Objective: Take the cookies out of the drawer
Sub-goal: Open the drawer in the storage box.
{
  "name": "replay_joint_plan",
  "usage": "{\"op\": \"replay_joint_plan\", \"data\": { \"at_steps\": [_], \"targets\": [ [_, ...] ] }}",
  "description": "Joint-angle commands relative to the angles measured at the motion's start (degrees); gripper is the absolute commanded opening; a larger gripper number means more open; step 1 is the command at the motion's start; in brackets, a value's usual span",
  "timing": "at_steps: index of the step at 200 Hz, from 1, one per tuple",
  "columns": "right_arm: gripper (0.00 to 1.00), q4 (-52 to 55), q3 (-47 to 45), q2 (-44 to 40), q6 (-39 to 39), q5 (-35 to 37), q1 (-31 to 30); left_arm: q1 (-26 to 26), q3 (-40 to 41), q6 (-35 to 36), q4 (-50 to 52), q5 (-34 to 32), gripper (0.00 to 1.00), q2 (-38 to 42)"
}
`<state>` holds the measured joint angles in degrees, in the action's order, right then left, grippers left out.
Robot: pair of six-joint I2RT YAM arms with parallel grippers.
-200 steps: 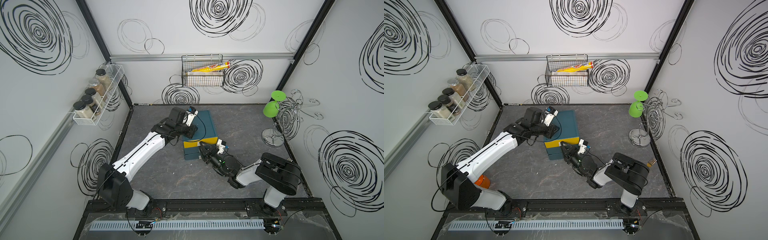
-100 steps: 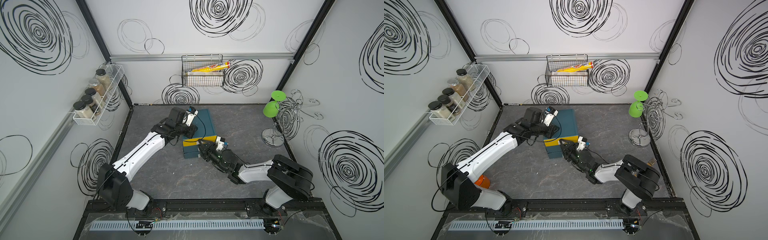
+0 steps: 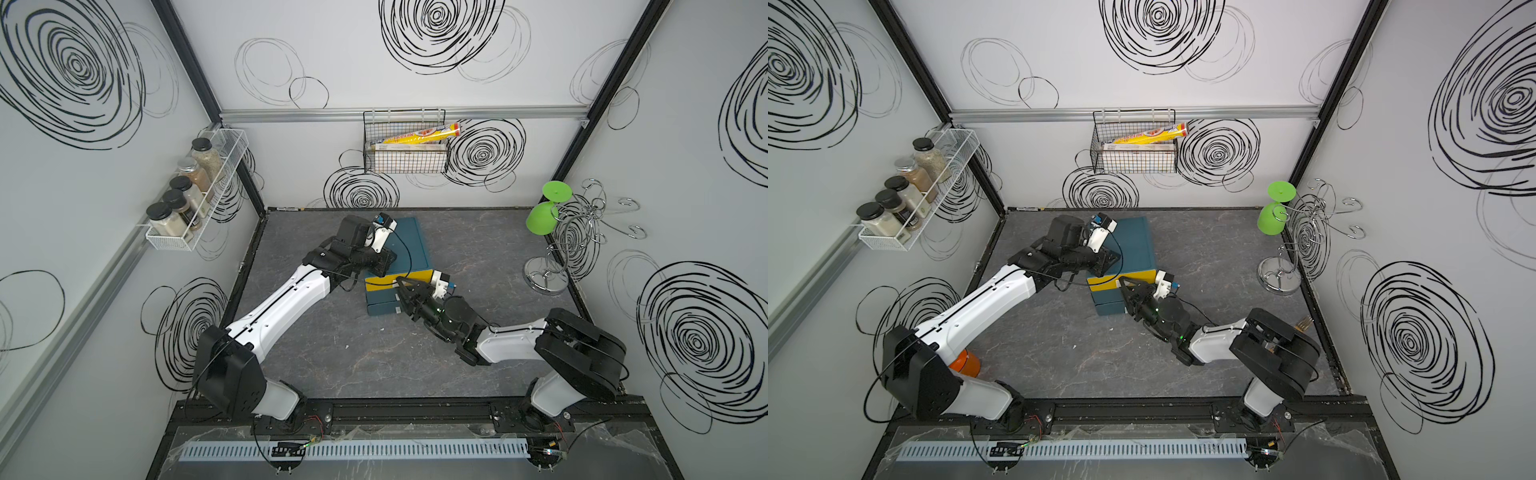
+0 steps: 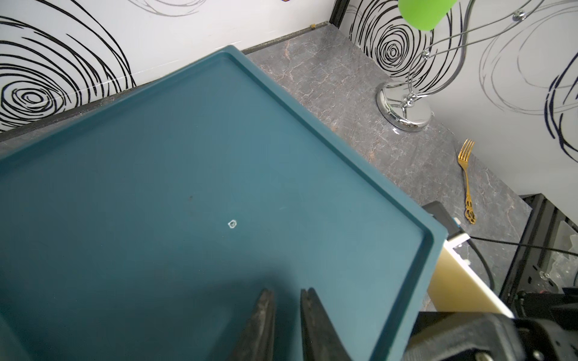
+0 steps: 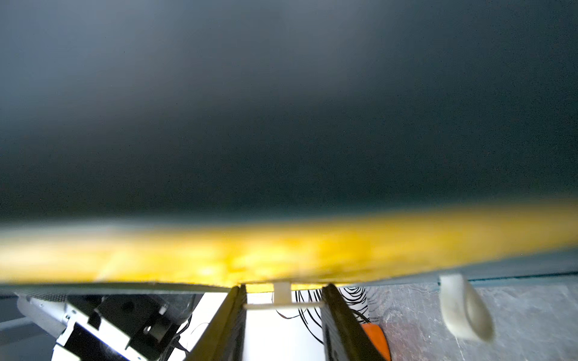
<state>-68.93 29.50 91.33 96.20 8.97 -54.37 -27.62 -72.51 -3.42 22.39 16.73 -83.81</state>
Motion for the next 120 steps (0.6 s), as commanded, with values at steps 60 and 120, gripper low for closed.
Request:
{"op": "replay_joint_plan", "data": {
  "at_steps": [60,120],
  "targets": [
    [0.32,5.7,2.2,-1.1,-1.8,-4.1,1.2,0.7,2.6,0.2,5.4,0.8,0.22,-2.0],
    [0.33,13.4,0.0,-8.5,-4.0,-3.0,-1.3,1.4,2.6,-0.2,4.5,0.4,0.22,-3.4]
  ]
}}
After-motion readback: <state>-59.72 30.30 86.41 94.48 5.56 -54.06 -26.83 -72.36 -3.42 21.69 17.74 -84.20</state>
